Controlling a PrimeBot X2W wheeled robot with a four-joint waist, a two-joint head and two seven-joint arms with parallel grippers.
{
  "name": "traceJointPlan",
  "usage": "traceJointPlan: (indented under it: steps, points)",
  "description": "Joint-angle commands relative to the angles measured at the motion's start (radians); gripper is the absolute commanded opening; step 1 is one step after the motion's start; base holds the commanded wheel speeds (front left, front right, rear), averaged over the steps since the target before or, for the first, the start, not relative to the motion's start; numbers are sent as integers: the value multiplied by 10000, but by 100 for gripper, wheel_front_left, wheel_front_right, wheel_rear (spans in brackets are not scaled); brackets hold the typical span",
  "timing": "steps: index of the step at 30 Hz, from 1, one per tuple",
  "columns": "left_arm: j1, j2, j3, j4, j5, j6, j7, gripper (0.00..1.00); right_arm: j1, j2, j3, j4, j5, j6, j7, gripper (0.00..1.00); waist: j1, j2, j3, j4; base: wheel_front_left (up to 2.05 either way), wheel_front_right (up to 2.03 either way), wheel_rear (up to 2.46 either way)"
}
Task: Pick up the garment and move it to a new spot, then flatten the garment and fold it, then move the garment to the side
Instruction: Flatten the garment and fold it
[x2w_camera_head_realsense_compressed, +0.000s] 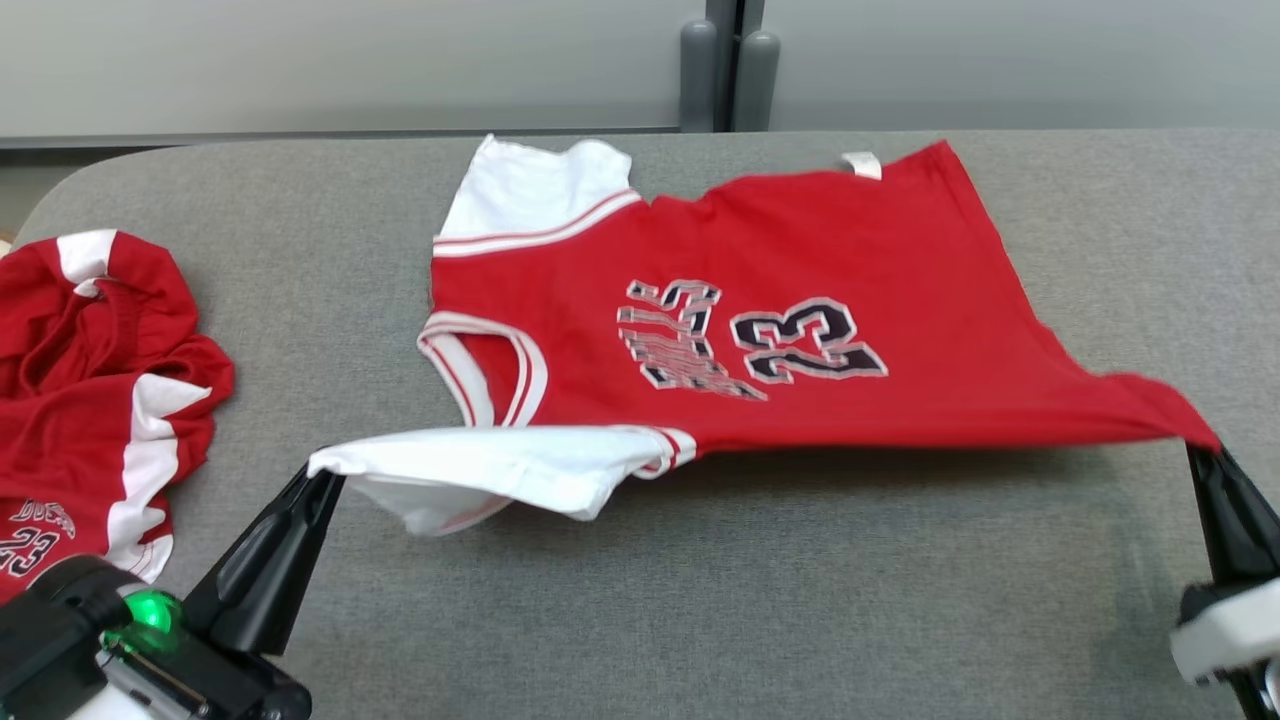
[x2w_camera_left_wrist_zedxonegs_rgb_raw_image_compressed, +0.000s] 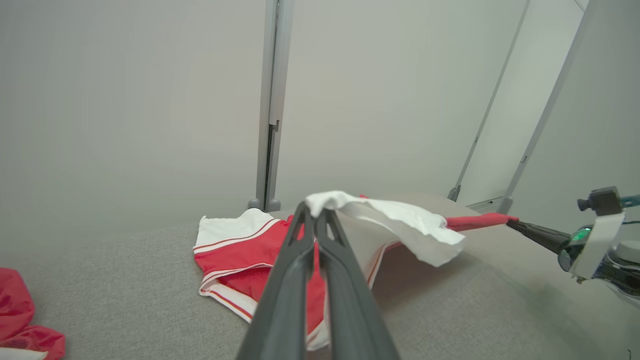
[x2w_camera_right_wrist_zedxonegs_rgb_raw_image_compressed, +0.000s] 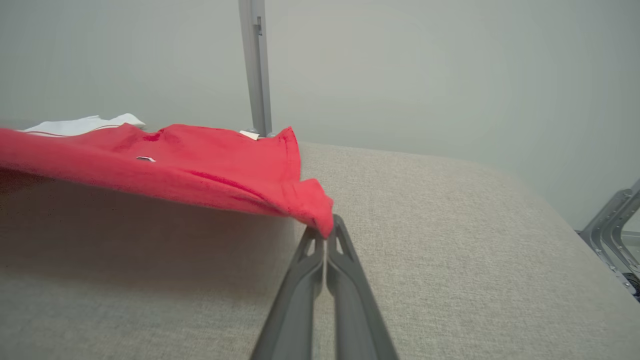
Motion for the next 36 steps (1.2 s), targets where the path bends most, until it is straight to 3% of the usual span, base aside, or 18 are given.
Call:
traceJointPlan:
  steps: [1,8,14,22,36]
  points:
    - [317,220,189,-347,-106,119,69,0,602,-234,-156,-443,171,-23,235,0,0,0,-130,-126,0,0,0]
    - [1285,879,370,-1826,-227,551,796,0,2889,-352,-711,-3183,364,-23,1730,0,0,0,-16,-258,0,0,0]
    - [1030,1024,-222,-1587,108,673,1676,0,2946,-205,-783,-4289,75,-23,2880,0,0,0,78,-334,0,0,0]
    - [-921,-13,-1156,56,-118,299,1911,0,1366,-338,-559,-3476,-171,-21,3957,0,0,0,625,166,0,0,0]
    - [-3848,-1198,-1939,2957,326,43,865,0,-921,-232,-536,-2019,-78,-21,3723,0,0,0,1576,668,0,0,0]
